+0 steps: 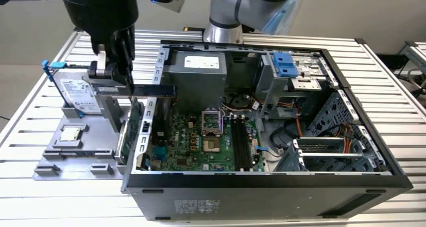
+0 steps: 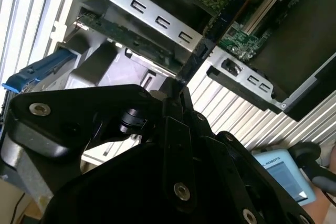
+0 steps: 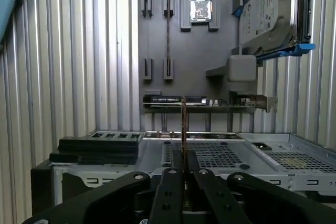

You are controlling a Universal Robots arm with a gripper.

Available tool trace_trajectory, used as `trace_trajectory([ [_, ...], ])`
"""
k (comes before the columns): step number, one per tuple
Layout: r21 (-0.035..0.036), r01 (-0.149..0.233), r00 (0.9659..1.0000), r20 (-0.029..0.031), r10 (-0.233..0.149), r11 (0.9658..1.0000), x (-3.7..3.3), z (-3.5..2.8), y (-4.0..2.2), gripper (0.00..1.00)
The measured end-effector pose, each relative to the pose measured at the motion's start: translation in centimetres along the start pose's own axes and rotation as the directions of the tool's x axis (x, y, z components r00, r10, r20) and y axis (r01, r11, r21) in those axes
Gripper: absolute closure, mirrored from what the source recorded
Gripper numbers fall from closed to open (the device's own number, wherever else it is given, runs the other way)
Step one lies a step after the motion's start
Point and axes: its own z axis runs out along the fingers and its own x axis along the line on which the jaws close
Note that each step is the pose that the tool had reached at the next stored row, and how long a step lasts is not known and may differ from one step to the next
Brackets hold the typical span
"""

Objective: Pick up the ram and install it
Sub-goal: 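Pick up the ram and move it above insertion slot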

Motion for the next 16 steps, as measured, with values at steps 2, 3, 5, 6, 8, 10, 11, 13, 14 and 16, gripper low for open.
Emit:
trace_trajectory([
  [2, 0.0, 0.0, 1.0, 0.0, 0.0, 1.0, 0.0, -0.01, -0.35, 1.0],
  [3, 0.0, 0.0, 1.0, 0.0, 0.0, 1.0, -0.01, -0.01, -0.52, 1.0],
  [5, 0.0, 0.0, 1.0, 0.0, 0.0, 1.0, -0.01, -0.02, -0.89, 1.0],
  [6, 0.0, 0.0, 1.0, 0.0, 0.0, 1.0, -0.01, -0.02, -1.08, 1.0],
  [8, -0.0001, 0.0, 1.0, 0.0, 0.0, 1.0, -0.02, -0.03, -1.46, 1.0],
  [10, 0.0, 0.0, 1.0, 0.0, 0.0, 1.0, -0.02, -0.04, -1.83, 1.0],
  [11, 0.0, 0.0, 1.0, 0.0, 0.0, 1.0, -0.02, -0.04, -2.02, 1.0],
  [13, 0.0, 0.0, 1.0, 0.0, 0.0, 1.0, -0.03, -0.04, -2.39, 1.0],
  [14, 0.0, 0.0, 1.0, 0.0, 0.0, 1.0, -0.03, -0.05, -2.6, 1.0],
  [16, 0.0, 0.0, 1.0, 0.0, 0.0, 1.0, -0.04, -0.06, -3.03, 1.0],
])
